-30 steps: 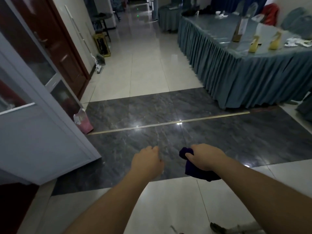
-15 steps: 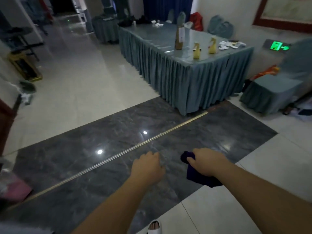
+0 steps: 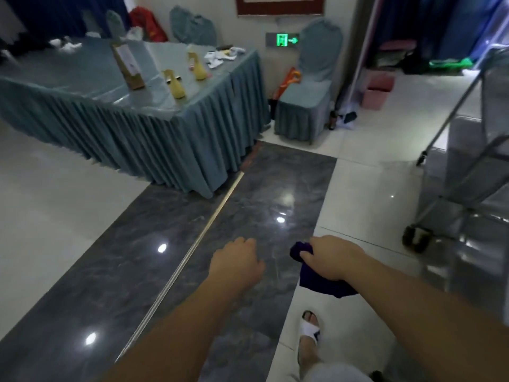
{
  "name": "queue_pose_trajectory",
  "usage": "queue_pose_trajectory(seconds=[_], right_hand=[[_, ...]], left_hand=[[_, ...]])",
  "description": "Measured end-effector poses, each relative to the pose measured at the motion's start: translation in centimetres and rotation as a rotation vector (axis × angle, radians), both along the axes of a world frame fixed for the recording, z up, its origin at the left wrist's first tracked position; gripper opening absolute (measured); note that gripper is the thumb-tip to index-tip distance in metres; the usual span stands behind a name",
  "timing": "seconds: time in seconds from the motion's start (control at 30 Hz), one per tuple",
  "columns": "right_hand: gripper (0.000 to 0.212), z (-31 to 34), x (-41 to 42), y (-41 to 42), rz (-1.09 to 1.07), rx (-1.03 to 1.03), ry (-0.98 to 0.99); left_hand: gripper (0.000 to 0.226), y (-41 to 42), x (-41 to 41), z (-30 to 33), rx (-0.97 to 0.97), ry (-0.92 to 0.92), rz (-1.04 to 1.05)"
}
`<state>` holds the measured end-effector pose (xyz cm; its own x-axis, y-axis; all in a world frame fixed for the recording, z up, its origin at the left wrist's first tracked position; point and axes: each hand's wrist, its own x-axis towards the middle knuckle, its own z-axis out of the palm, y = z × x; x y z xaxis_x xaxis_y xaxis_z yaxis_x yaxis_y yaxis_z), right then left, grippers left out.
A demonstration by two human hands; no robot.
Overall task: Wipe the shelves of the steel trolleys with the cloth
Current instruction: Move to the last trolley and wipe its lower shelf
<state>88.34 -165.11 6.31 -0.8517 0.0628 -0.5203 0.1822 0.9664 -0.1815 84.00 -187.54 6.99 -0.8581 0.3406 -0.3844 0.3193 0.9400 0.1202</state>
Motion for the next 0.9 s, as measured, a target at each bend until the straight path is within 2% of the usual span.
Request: queue_pose_trajectory(seconds=[0.27, 0.57, 0.77, 0.9], right_hand=[[0.035, -0.8, -9.9, 11.0, -0.11, 0.02, 0.004], [0.036, -1.6, -19.3, 21.1, -0.266, 0.067, -0.048], [0.035, -2.5, -24.8, 25.6, -0.454, 0.076, -0.08], [0.039, -2.1, -27.7, 27.5, -0.615, 0.067, -0.108]], left_hand=[[0.044, 10.6, -12.2, 0.1, -0.017, 0.005, -0.088], [0.045, 19.9, -24.3, -1.2, 0.003, -0.074, -0.193], [0.043, 27.0, -34.5, -2.6, -0.002, -0.034, -0.423], [0.036, 31.6, -40.3, -3.0, 0.032, -0.089, -0.594]])
